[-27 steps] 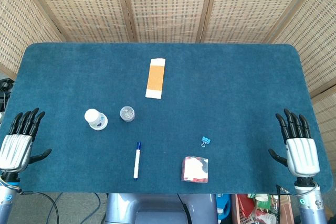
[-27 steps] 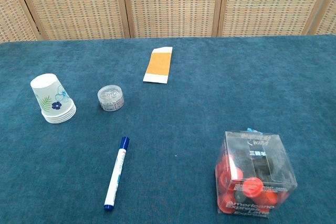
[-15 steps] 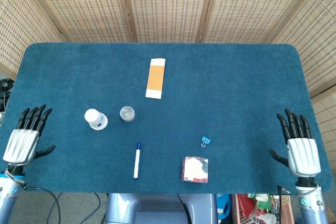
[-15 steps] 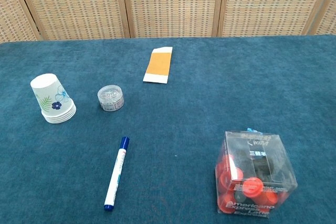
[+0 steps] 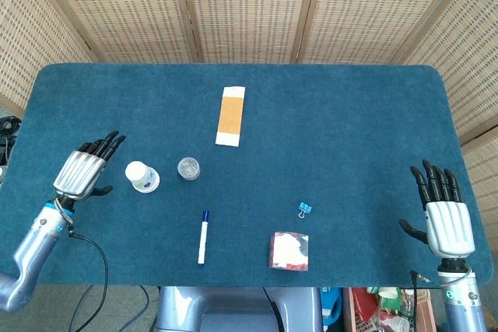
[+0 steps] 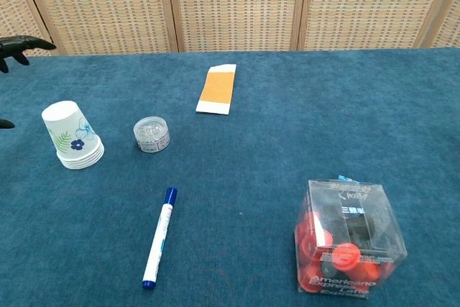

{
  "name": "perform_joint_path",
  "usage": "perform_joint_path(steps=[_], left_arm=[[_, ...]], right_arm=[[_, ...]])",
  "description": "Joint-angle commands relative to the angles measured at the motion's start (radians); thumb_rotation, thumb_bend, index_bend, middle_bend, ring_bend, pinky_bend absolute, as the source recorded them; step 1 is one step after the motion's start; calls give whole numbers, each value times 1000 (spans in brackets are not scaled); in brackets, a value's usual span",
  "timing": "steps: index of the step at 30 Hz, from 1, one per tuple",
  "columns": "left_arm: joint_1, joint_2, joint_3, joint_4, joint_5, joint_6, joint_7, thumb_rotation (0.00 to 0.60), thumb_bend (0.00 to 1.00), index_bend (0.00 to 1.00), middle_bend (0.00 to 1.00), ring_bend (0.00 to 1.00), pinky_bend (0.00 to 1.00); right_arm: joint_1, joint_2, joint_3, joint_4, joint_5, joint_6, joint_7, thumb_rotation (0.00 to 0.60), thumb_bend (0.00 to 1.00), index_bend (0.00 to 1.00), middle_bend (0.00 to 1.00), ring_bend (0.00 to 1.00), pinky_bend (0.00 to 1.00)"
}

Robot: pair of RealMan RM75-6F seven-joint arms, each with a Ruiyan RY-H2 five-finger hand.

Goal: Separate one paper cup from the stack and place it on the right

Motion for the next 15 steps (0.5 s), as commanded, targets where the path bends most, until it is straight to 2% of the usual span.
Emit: perform_joint_path(steps=[1,8,15], left_arm=[[-44,-46,-4,65,14,-38,-29,600,29,166,140,260,306],[-72,-77,13,111,19,-67,-20,600,28,294,245,348,344],[-82,-99,24,134,14,-78,-24,600,27,324,267,366,354]], right_arm=[[0,0,3,4,8,-5,3,600,0,0,0,0,0],[0,2,7,7,19,-11,13,600,0,0,0,0,0],[2,4,8,6,24,-18,21,600,0,0,0,0,0]])
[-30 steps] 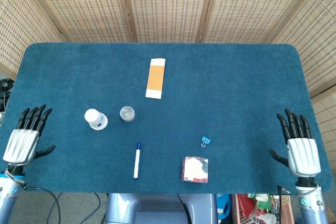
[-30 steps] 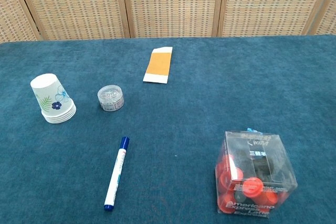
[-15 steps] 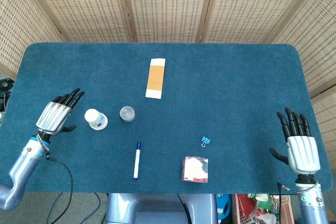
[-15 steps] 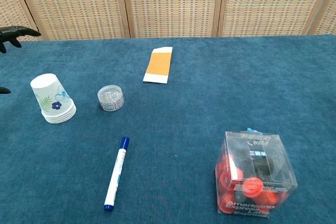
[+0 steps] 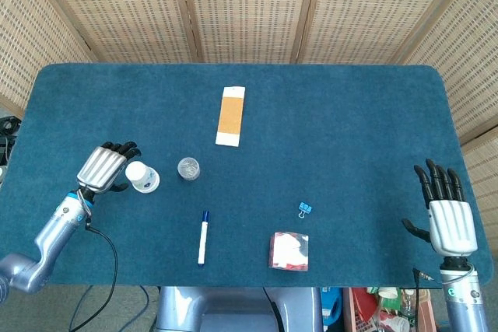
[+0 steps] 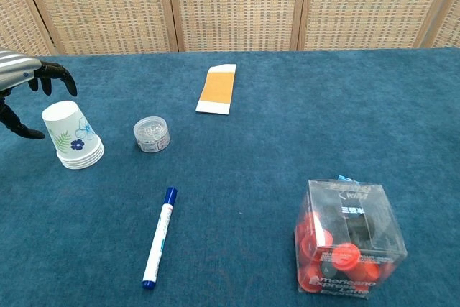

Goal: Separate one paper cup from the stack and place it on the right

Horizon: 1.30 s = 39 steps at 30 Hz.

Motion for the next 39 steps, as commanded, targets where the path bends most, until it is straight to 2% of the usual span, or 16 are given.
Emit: perform_joint_path(steps=[1,10,16,18,20,25,28,34,39], left_arm=[[-6,-14,3,12,-1,-1,-6,600,28,334,276,373,359],[-13,-55,7,55,-4,13,-7,600,28,486,420,504,493],[-6,-61,-1,61,-23,28,-36,600,28,493,425,507,495],[3,-52,-12,50,-31,53,-85,600,27,493,426,508,495],[32,-31,-55,-20,-66,102,-277,600,27,494,426,508,495],[75,16,-109,-115,-83,167,-714,600,28,494,426,508,495],[83,26,-128,-142,-97,158,-909,600,28,495,426,508,495],[55,9,-167,-186,-158,38,-1226,600,28,494,426,508,499],[-19,-65,-198,-157,-181,-64,-1313,600,29,494,426,508,500]], right_arm=[[1,1,0,-1,2,-3,3,600,0,0,0,0,0],[1,6,3,0,10,-10,18,600,0,0,0,0,0],[2,9,2,0,11,-15,25,600,0,0,0,0,0],[4,10,1,-1,11,-19,25,600,0,0,0,0,0],[5,10,0,0,10,-23,24,600,0,0,0,0,0],[10,6,-7,6,-5,-26,18,600,0,0,0,0,0],[18,2,-11,22,-27,-25,22,600,0,0,0,0,0],[44,-44,-13,127,-90,-11,63,600,0,4,0,0,0],[86,-54,-8,187,-157,-5,103,600,0,48,0,0,0]])
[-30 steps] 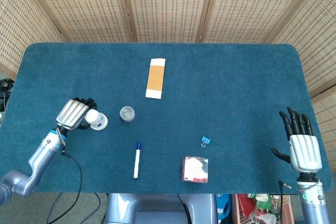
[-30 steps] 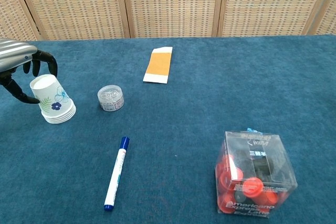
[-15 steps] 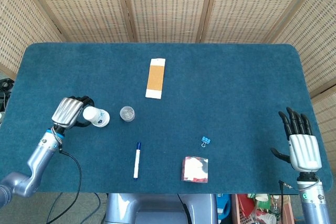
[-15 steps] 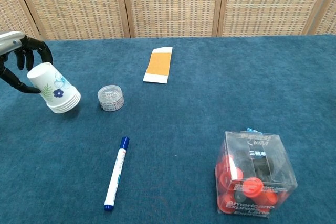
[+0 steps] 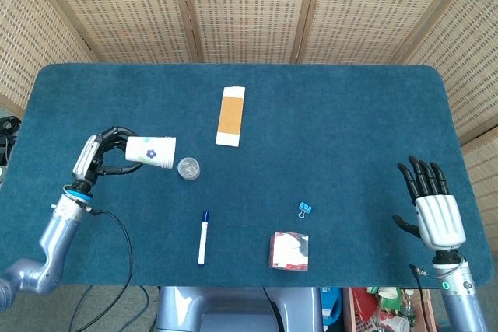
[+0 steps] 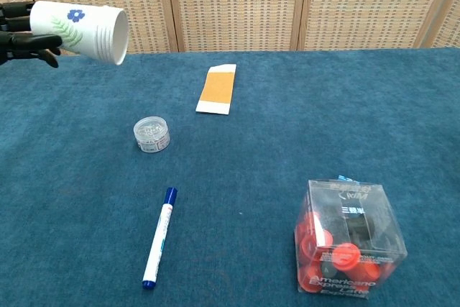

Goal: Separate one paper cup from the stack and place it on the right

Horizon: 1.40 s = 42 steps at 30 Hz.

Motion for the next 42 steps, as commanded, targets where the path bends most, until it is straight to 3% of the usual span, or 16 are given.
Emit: perform_joint_path(steps=[1,15,23,42], left_arm=[[-77,-73,-55,-1,-51,-121,-102,600,29,494,426,508,500],[-274,-265,-134,83,-138,-291,12,600,29,494,426,508,500],[-322,-328,-153,112,-178,-346,45,600,28,494,426,508,500],[-327,-370,-156,133,-168,-402,12,600,28,494,426,508,500]], right_arm=[[39,-5,4,39,-59,8,33,600,0,61,0,0,0],[225,38,46,99,-251,10,145,600,1,257,114,5,0],[353,-37,50,194,-322,-41,132,600,100,360,153,14,0],[592,-219,78,332,-328,-179,109,600,202,410,155,19,0]])
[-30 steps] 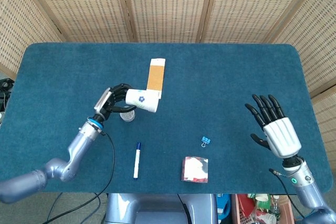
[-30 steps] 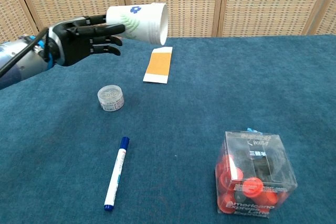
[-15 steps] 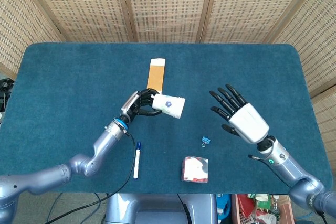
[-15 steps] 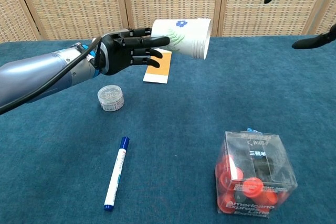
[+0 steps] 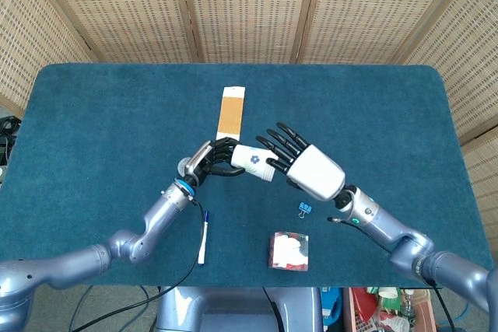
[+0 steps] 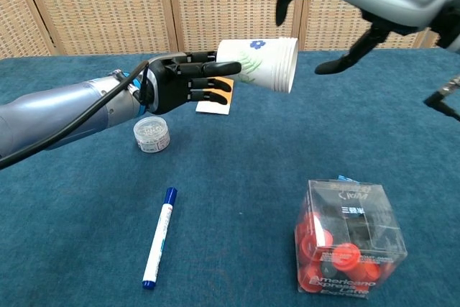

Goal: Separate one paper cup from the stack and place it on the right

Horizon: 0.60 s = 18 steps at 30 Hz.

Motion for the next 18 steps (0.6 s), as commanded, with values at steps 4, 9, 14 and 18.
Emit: perform_joint_path(steps=[4,9,14,18], left_arm=[[4,0,2,-9,18,-7,-16,600,28,494,426,508,500],[7,2,0,-12,29,-7,-29,600,28,494,426,508,500],[10,4,0,-12,35,-8,-35,600,28,494,426,508,501],[11,4,-1,-9,36,-10,-38,600,28,494,426,508,501]], right_arm=[[37,-33,5,27,23,-21,-16,600,246,417,158,22,6],[48,-44,0,37,32,-7,-22,600,294,432,167,24,8],[49,-49,-5,38,36,19,-17,600,313,443,175,27,21],[52,-51,-12,39,35,44,-16,600,314,451,181,28,22]])
